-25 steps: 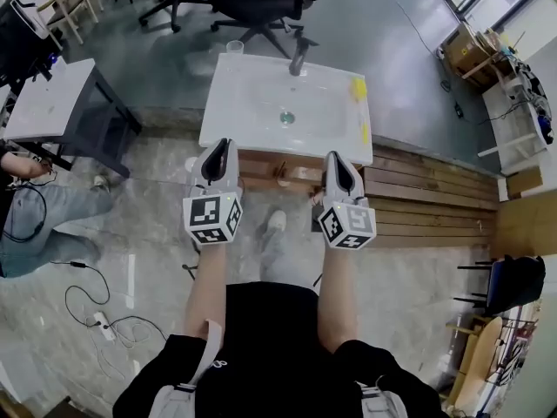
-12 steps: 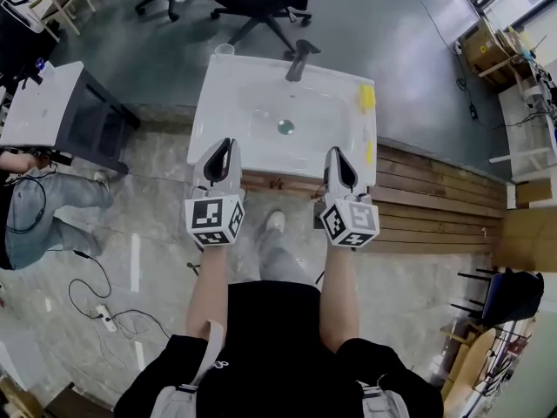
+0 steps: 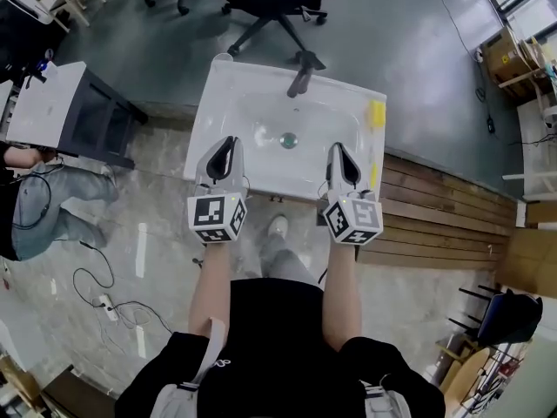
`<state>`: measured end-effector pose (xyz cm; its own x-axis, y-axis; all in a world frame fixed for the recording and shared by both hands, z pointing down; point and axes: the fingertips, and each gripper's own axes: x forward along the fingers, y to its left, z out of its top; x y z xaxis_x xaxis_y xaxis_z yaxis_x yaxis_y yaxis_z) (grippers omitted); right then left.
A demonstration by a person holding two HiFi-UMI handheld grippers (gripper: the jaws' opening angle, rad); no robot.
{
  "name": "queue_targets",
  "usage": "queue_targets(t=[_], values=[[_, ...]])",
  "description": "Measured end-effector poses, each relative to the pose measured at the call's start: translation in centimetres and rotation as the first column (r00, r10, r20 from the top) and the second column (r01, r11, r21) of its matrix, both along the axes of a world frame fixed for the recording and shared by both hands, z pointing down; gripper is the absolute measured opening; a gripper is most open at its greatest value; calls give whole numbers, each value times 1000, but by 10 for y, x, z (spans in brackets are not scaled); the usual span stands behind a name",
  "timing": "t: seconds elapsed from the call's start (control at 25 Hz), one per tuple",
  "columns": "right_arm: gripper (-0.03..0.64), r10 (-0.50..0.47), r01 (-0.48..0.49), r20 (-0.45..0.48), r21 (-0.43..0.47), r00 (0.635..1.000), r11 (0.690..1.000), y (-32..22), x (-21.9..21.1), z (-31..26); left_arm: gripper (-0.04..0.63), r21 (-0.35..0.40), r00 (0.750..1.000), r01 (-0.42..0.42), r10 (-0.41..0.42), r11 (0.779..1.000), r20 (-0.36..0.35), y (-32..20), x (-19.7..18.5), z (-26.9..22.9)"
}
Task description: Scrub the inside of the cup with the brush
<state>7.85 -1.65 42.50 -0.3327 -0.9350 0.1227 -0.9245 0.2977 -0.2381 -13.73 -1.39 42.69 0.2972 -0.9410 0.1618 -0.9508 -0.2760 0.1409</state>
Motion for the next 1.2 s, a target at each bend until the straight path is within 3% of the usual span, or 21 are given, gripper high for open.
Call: queue_targets(t=[0.52,0.8,1.2], values=[[-2,-37,37,72,-6,997,999,-45,10,3,34,-27,998,35,-33,999,52,-28,4,2],[-2,-90,91,56,-9,994,996,-52,-24,5,34,-45,998,58,-56,997,43,-34,-21,13],[-2,-12,13,25,-33,1000,999,-69,-2,10,35,-76,999,-6,9,997,35,-65,-10,34]])
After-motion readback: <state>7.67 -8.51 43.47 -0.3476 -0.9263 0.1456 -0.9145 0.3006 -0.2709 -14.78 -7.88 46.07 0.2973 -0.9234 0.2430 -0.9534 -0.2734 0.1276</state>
